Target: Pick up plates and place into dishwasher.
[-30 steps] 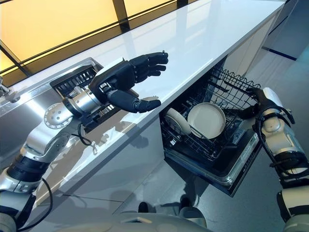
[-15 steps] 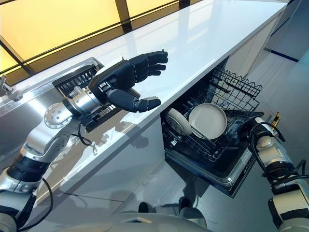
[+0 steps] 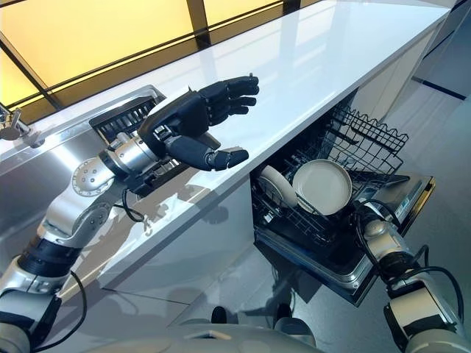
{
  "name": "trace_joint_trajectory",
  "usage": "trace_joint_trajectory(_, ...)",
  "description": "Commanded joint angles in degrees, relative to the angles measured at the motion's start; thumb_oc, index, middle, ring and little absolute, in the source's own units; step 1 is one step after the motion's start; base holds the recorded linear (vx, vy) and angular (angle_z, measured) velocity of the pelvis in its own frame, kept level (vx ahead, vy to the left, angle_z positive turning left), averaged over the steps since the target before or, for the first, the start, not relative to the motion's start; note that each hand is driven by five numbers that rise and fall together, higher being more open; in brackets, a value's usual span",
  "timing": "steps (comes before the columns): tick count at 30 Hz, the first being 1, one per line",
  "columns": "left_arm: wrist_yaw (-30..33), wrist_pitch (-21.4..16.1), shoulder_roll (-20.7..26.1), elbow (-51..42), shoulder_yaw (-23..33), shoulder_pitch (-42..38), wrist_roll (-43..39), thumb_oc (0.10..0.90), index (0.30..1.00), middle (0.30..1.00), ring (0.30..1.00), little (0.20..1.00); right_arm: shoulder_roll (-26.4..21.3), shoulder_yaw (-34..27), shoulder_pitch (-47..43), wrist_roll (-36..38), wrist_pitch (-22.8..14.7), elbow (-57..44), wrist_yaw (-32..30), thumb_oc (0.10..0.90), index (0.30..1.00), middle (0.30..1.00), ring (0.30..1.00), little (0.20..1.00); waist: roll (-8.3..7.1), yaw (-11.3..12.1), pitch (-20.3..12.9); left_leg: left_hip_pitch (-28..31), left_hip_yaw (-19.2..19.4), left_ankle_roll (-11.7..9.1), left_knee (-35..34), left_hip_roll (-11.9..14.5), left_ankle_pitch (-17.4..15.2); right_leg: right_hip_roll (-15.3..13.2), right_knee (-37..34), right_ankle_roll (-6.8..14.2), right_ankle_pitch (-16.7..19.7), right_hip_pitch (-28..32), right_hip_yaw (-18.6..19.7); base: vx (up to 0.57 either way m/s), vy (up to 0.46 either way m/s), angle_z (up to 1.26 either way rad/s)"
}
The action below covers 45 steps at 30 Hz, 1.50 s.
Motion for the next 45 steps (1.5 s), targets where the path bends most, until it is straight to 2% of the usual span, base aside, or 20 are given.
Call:
trace_joint_trajectory(1, 1.23, -3.79, -1.28, -4.07, 0.92, -5.68, -0.74, 0.800, 0.900, 0.900, 0.900, 0.900, -2.51, 3.44, -4.90, -1.64, 0.72, 3.79, -0.06, 0.100, 0.300, 0.300, 0.300, 0.200, -1.29, 1.04, -2.48, -0.17, 0.22, 2.09, 0.13, -2.94, -3.13, 0.69, 0.30, 1.53, 0.22, 0.98, -1.37, 0.00, 0.000, 0.00)
trace_joint_trajectory(4, 1.55, -2.92, -1.35, -4.10, 0.81, -6.64, -1.11, 0.800, 0.900, 0.900, 0.900, 0.900, -1.97, 4.10, -5.86, -2.02, 0.63, 6.43, 0.82, 0.100, 0.300, 0.300, 0.300, 0.200, -1.23, 1.26, -2.11, 0.61, 0.83, 2.10, 0.13, -2.66, -2.98, 0.69, 0.86, 1.14, -0.07, 1.10, -1.28, -0.01, 0.002, 0.01)
trace_joint_trajectory(6, 1.02, -3.00, -1.39, -3.49, 0.65, -7.72, -1.58, 0.800, 0.900, 0.900, 0.900, 0.900, -2.43, 4.53, -6.47, -1.81, 0.63, 7.84, 1.46, 0.100, 0.300, 0.300, 0.300, 0.200, -1.05, 1.66, -0.90, -0.27, 0.97, 2.14, 3.32, -2.19, -3.20, 0.71, 5.13, 0.41, -1.96, 0.76, -1.55, -0.05, 0.012, 0.01)
trace_joint_trajectory(9, 0.64, -2.79, -1.69, -3.56, 0.44, -9.36, -1.88, 0.800, 0.900, 0.900, 0.900, 0.900, -2.73, 4.05, -6.58, -2.06, 0.55, 9.29, 1.46, 0.100, 0.300, 0.300, 0.300, 0.200, -0.92, 1.69, 1.07, -1.71, 0.53, 2.41, 9.18, -2.04, -5.41, 0.77, 11.58, -0.60, -5.35, -0.52, -2.28, -0.05, 0.020, 0.07)
trace_joint_trajectory(10, 0.25, -2.75, -1.71, -3.57, 0.56, -10.19, -2.13, 0.800, 0.900, 0.900, 0.900, 0.900, -3.09, 3.22, -6.37, -2.44, -0.05, 10.33, 1.56, 0.100, 0.300, 0.300, 0.300, 0.200, -1.03, 1.65, 2.57, -3.41, 0.55, 2.51, 14.63, -2.14, -7.50, 0.44, 16.66, -1.30, -7.56, -1.93, -2.96, -0.09, 0.026, 0.19)
trace_joint_trajectory(13, -0.97, -2.65, -2.26, -3.08, 1.02, -11.03, -2.72, 0.800, 0.900, 0.900, 0.900, 0.900, -3.73, 1.73, -6.26, -2.05, -0.34, 11.46, 2.93, 0.100, 0.300, 0.300, 0.300, 0.200, -1.41, 1.87, 4.93, -6.17, 0.27, 2.96, 21.81, -2.05, -10.57, -0.50, 23.12, -2.33, -10.06, -3.75, -4.06, -0.10, 0.020, 0.25)
trace_joint_trajectory(23, -1.87, -3.43, -3.47, -1.13, -0.23, -13.81, -1.42, 0.800, 0.900, 0.900, 0.900, 0.900, -3.71, 2.43, -9.51, -3.80, 0.80, 12.89, 6.39, 0.100, 0.300, 0.300, 0.300, 0.200, -1.22, 2.18, 7.94, -11.91, -0.76, 4.01, 34.91, -2.65, -16.67, -1.71, 34.50, -4.69, -15.41, -6.41, -3.92, -0.06, 0.027, 0.07)
trace_joint_trajectory(27, -1.02, -3.58, -3.60, -0.47, -0.56, -15.29, -1.35, 0.800, 0.900, 0.900, 0.900, 0.900, -3.64, 3.51, -11.05, -3.87, 1.60, 11.96, 8.01, 0.100, 0.300, 0.300, 0.300, 0.200, -1.25, 2.06, 9.10, -15.24, -1.72, 5.12, 41.73, -2.69, -19.72, -2.53, 41.24, -5.68, -18.05, -9.14, -3.16, -0.06, 0.034, -0.01)
trace_joint_trajectory(33, -0.42, -3.49, -3.76, 0.25, -0.23, -16.20, -0.95, 0.800, 0.900, 0.900, 0.900, 0.900, -2.70, 4.99, -11.76, -4.64, 1.08, 12.26, 12.41, 0.100, 0.300, 0.300, 0.300, 0.200, -1.58, 1.87, 10.09, -17.81, -2.18, 5.96, 48.76, -2.60, -22.67, -3.04, 48.46, -6.15, -20.60, -12.28, -1.99, 0.00, 0.000, 0.00)
trace_joint_trajectory(40, -0.20, -3.32, -3.68, 0.26, -0.37, -17.41, -1.08, 0.800, 0.900, 0.900, 0.900, 0.900, -1.11, 7.11, -13.98, -3.73, -1.54, 11.68, 13.01, 0.100, 0.300, 0.300, 0.300, 0.200, -1.52, 2.18, 10.66, -19.18, -2.78, 6.47, 54.05, -3.31, -24.97, -3.59, 54.86, -6.11, -23.05, -15.08, -1.18, 0.02, 0.011, 0.03)
trace_joint_trajectory(45, 0.73, -2.59, -3.90, 0.76, -0.69, -17.26, -1.32, 0.800, 0.900, 0.900, 0.900, 0.900, 0.22, 9.11, -16.24, -4.27, -0.50, 8.07, 13.18, 0.100, 0.300, 0.300, 0.300, 0.200, -1.55, 2.28, 11.04, -19.62, -3.36, 6.32, 55.46, -3.72, -25.34, -3.91, 57.29, -5.63, -23.92, -16.43, -0.64, 0.04, 0.017, 0.05)
